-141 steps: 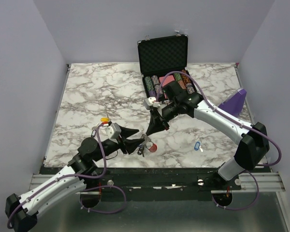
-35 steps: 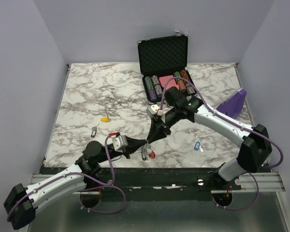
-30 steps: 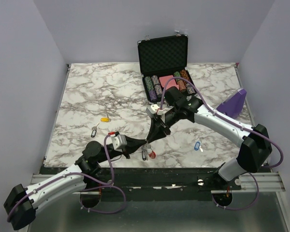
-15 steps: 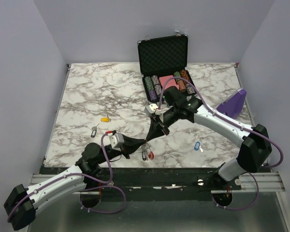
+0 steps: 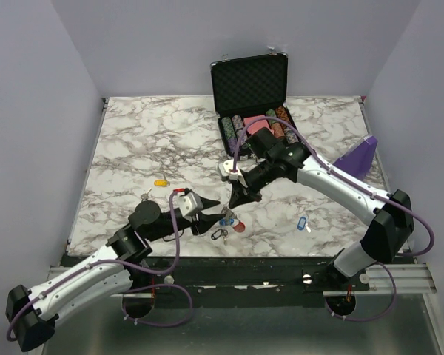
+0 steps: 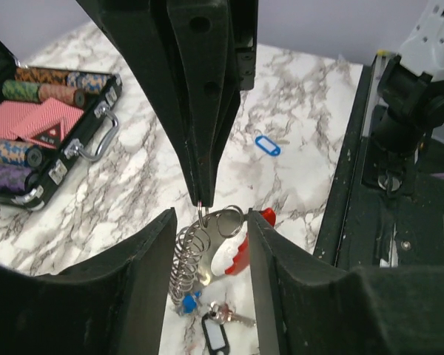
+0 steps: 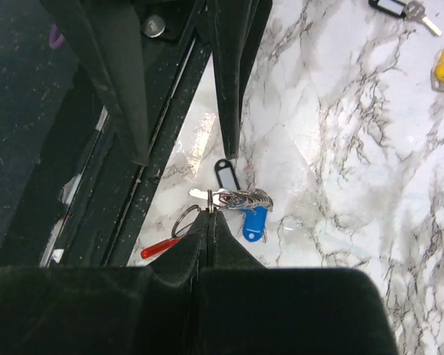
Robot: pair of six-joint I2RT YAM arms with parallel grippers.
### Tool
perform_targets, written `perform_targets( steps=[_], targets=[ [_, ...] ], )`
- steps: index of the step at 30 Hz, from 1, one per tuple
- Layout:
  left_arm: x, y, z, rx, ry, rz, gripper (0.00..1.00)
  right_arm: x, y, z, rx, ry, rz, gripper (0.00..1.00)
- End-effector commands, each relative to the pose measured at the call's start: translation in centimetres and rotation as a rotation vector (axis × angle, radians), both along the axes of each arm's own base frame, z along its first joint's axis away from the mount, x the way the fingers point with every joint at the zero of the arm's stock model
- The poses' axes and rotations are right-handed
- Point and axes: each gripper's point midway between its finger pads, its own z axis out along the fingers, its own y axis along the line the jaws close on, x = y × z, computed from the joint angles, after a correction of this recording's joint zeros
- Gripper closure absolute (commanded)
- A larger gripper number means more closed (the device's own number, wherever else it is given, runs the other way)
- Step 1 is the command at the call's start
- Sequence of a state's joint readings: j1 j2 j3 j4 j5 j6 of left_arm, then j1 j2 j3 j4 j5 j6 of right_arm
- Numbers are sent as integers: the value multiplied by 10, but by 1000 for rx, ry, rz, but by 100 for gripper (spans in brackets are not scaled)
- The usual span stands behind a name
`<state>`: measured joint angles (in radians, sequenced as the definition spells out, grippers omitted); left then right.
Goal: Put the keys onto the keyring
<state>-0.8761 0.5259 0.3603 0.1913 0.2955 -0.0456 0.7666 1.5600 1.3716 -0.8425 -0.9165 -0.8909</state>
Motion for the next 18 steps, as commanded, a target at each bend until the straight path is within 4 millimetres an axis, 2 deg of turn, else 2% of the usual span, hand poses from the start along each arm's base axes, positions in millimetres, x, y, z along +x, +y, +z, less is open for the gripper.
perform_targets(
  steps=[1, 6, 18],
  targets=[
    [8, -8, -18, 108, 40, -11, 53, 2, -5, -4, -51, -22, -3, 99],
    [14, -16, -17, 112, 48, -13, 60, 2, -5, -3, -47, -24, -2, 99],
    [15, -23, -19, 93, 60, -32, 66, -1, -2, -2, -33, 1, 2, 99]
  ],
)
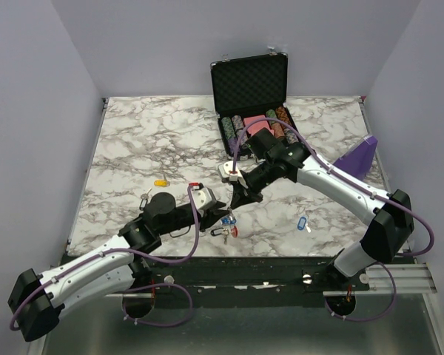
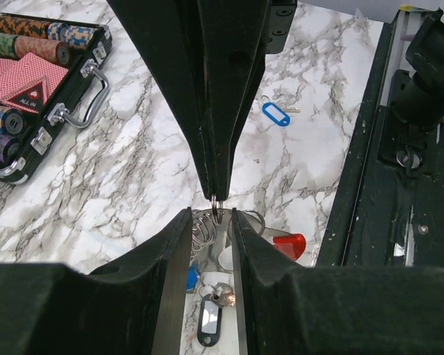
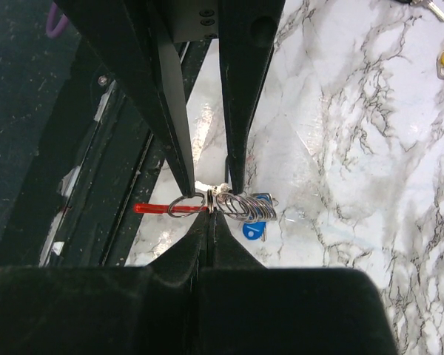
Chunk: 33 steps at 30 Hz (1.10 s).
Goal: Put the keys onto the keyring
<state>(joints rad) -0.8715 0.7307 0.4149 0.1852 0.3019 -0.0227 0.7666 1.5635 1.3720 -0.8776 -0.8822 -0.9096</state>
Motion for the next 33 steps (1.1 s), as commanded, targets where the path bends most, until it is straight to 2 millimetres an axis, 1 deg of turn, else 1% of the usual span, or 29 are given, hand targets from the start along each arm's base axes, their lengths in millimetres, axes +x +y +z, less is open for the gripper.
perform_targets(
  steps=[1, 7, 10, 21, 22, 23, 28, 30, 33],
  targets=[
    [-1, -6, 12, -38, -15, -30, 66, -2, 5, 6, 11, 14, 10, 99],
    [-1, -8, 10, -42, -6, -36, 71, -3, 6, 7, 20, 30, 10, 99],
    [-2, -9, 9, -42, -6, -39, 80, -4, 7, 8, 24, 40, 12, 99],
    [-2, -9, 2, -13, 11, -46, 81, -5, 8, 8, 26, 44, 12, 99],
    [-3, -9, 2, -14, 10, -47, 87, -5, 8, 8, 27, 45, 13, 99],
    [-4, -9, 2, -13, 11, -54, 100, -5, 8, 8, 27, 45, 13, 99],
    [-7, -9, 3, -5, 15, -71, 100, -7, 9, 10, 37, 59, 16, 99],
    [-7, -7, 5, -19, 6, -58, 100, -7, 9, 11, 41, 62, 16, 95],
    [-4, 0, 10, -65, -17, -17, 100, -9, 11, 12, 48, 78, 14, 83]
  ],
)
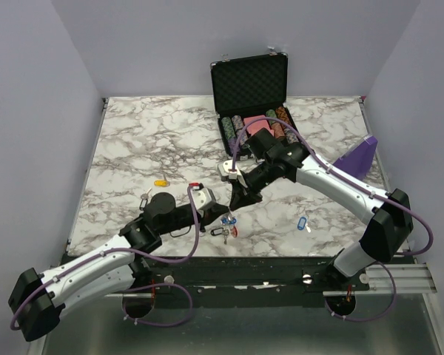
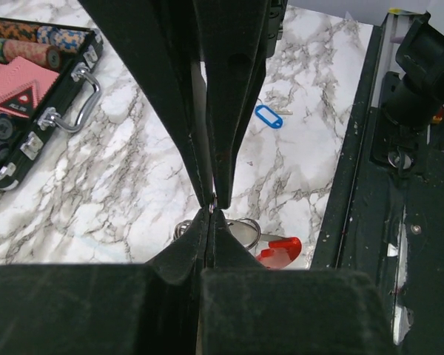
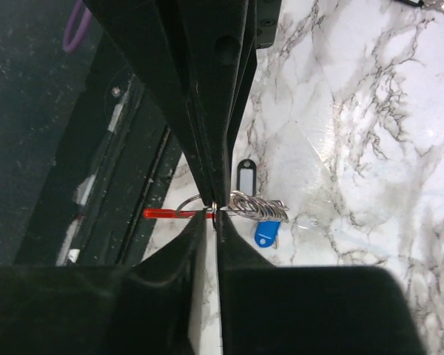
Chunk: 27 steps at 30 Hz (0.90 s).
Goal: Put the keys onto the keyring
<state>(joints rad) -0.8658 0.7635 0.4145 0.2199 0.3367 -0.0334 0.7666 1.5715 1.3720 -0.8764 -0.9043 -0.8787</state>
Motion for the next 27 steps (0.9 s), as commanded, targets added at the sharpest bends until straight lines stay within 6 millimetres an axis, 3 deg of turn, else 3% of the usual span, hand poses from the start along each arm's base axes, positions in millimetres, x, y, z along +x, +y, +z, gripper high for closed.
perform_targets(
  steps=[1, 5, 9, 22, 27],
  targets=[
    [-3, 8, 14, -76, -38, 23, 100, -5, 10, 13, 52, 42, 20, 78],
    [-4, 17, 21, -146, -61, 56, 100, -3, 11, 15, 57, 54, -2, 60],
    [-8, 22, 25, -202, -67, 58, 100, -7, 13, 16, 79, 85, 8, 52],
    [-9, 28, 34, -337, -67, 85, 100, -18, 20, 11, 131, 183, 49, 53],
    [-7, 31, 35, -375, -59, 102, 100, -21, 20, 12, 145, 196, 63, 59]
  ],
)
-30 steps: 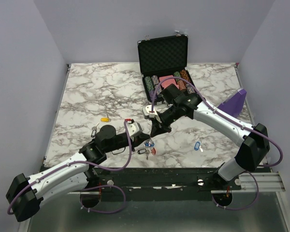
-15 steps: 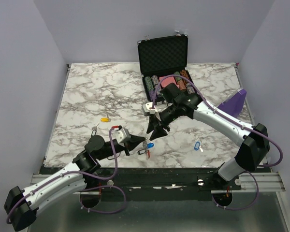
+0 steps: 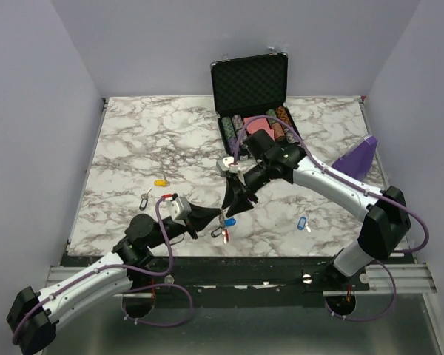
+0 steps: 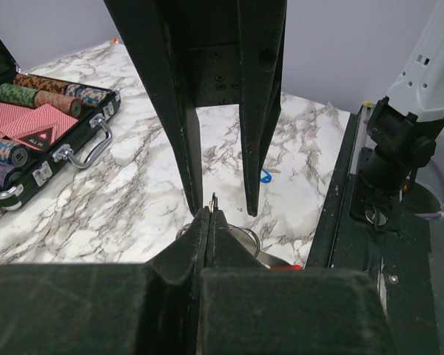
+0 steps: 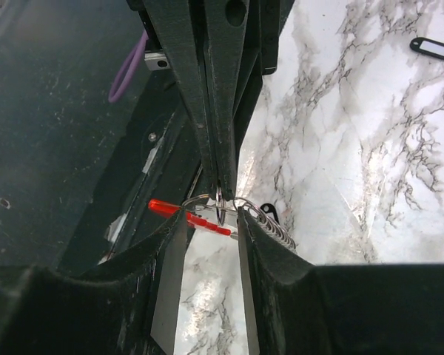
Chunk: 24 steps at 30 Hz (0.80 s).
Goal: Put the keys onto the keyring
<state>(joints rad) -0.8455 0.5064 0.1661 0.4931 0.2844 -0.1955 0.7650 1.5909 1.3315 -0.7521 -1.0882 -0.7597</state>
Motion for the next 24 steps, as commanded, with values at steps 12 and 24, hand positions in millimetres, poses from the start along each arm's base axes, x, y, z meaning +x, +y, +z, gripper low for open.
perform_targets(
  steps=[12, 24],
  targets=[
    [6, 11, 22, -176, -7, 65, 100, -4, 6, -1, 33, 49, 14, 66],
    [7, 10, 22, -197, 7, 62, 100, -4, 9, 2, 53, 80, 6, 71]
  ],
)
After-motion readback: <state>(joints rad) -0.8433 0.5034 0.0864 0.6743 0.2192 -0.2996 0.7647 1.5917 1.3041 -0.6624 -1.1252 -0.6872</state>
